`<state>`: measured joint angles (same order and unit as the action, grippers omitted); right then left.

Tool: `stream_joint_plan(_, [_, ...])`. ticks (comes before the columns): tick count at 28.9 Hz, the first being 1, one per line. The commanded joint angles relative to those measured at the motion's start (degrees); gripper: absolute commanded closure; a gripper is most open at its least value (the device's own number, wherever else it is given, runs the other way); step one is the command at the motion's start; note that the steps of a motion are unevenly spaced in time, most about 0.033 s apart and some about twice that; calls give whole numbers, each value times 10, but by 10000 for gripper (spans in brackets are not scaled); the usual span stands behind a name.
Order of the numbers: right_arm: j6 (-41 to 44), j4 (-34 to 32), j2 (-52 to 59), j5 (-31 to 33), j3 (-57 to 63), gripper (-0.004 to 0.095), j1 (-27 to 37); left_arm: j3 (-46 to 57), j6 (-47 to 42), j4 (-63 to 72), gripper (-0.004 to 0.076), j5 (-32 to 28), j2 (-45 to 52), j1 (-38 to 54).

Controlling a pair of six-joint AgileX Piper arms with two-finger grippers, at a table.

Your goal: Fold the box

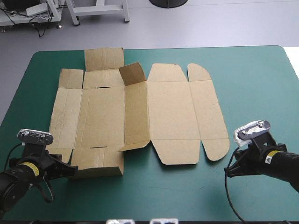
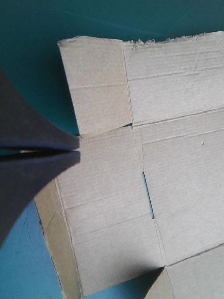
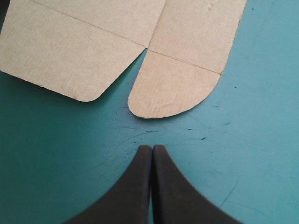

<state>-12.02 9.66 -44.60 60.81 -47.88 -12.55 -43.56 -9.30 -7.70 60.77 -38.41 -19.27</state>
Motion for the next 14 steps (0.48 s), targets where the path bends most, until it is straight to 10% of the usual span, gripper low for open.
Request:
stream_joint_plan(1, [1, 7, 3, -25, -18, 926, 0, -15, -3, 0, 734, -31, 1, -3])
stream_joint_plan(14, [0, 7, 3, -33, -18, 926, 0, -15, -3, 23, 734, -32, 1, -3])
